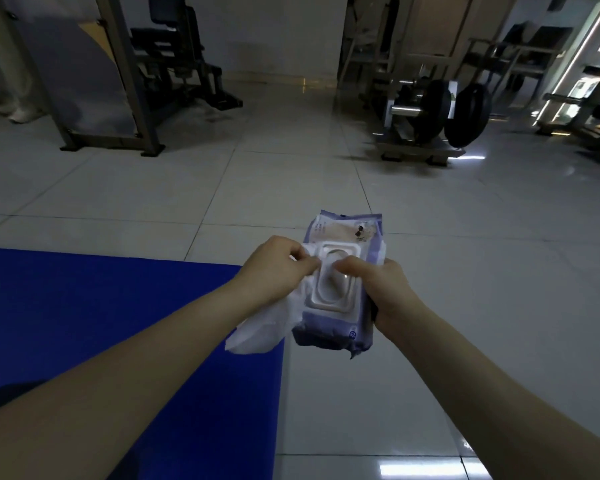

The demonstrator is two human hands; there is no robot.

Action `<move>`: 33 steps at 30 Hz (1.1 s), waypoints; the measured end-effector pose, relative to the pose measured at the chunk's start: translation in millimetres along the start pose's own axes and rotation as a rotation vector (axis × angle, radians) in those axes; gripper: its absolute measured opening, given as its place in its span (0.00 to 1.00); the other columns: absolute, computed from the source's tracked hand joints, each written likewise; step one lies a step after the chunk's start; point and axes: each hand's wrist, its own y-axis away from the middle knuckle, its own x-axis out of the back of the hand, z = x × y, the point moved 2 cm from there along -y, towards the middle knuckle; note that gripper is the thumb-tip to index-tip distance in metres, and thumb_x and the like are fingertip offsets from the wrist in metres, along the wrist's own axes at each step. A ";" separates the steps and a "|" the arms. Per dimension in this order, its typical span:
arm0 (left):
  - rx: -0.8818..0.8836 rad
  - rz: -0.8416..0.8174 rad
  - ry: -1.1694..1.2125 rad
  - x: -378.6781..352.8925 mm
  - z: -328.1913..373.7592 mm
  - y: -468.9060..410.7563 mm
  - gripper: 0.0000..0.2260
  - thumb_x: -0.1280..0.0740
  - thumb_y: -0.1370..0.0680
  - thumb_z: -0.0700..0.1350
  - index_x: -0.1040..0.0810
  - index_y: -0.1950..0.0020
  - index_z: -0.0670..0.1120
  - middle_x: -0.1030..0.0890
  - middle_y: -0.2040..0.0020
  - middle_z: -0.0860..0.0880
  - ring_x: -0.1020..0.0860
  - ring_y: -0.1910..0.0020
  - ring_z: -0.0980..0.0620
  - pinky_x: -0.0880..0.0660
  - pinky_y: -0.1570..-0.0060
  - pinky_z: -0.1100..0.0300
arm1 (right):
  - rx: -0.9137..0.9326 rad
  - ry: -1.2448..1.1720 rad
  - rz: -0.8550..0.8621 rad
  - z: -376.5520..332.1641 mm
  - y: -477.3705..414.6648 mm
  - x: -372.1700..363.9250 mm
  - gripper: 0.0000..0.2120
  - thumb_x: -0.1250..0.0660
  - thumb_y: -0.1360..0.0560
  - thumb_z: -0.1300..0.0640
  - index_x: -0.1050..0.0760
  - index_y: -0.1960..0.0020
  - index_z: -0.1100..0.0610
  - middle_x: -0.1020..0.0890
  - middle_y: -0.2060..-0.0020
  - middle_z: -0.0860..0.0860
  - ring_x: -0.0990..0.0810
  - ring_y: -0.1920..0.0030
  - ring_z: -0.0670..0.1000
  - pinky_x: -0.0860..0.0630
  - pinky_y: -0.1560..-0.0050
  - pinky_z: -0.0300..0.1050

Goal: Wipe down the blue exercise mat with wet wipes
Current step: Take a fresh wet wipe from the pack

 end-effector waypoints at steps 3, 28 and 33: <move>0.103 0.009 0.149 7.6 -5.6 -5.2 0.09 0.33 0.19 0.47 0.16 0.52 0.44 0.16 0.51 0.44 0.20 0.53 0.48 0.26 0.57 0.57 | -0.005 -0.029 0.149 -1.8 -6.1 12.2 0.15 0.24 0.31 0.63 0.19 0.45 0.60 0.13 0.54 0.57 0.14 0.53 0.60 0.17 0.48 0.59; 0.348 -0.259 0.521 31.8 -16.2 -11.3 0.09 0.33 0.22 0.45 0.18 0.61 0.44 0.20 0.62 0.44 0.24 0.66 0.50 0.29 0.62 0.56 | 0.036 -0.091 0.042 -22.0 -2.0 19.9 0.14 0.28 0.29 0.64 0.17 0.44 0.59 0.13 0.52 0.58 0.14 0.51 0.61 0.17 0.49 0.57; 0.190 -0.244 0.293 29.2 1.8 -3.5 0.16 0.29 0.26 0.60 0.15 0.43 0.53 0.18 0.46 0.52 0.21 0.49 0.52 0.28 0.53 0.57 | -0.030 -0.093 0.001 -16.8 -3.1 17.9 0.16 0.25 0.27 0.57 0.19 0.40 0.59 0.14 0.49 0.59 0.15 0.48 0.62 0.18 0.46 0.62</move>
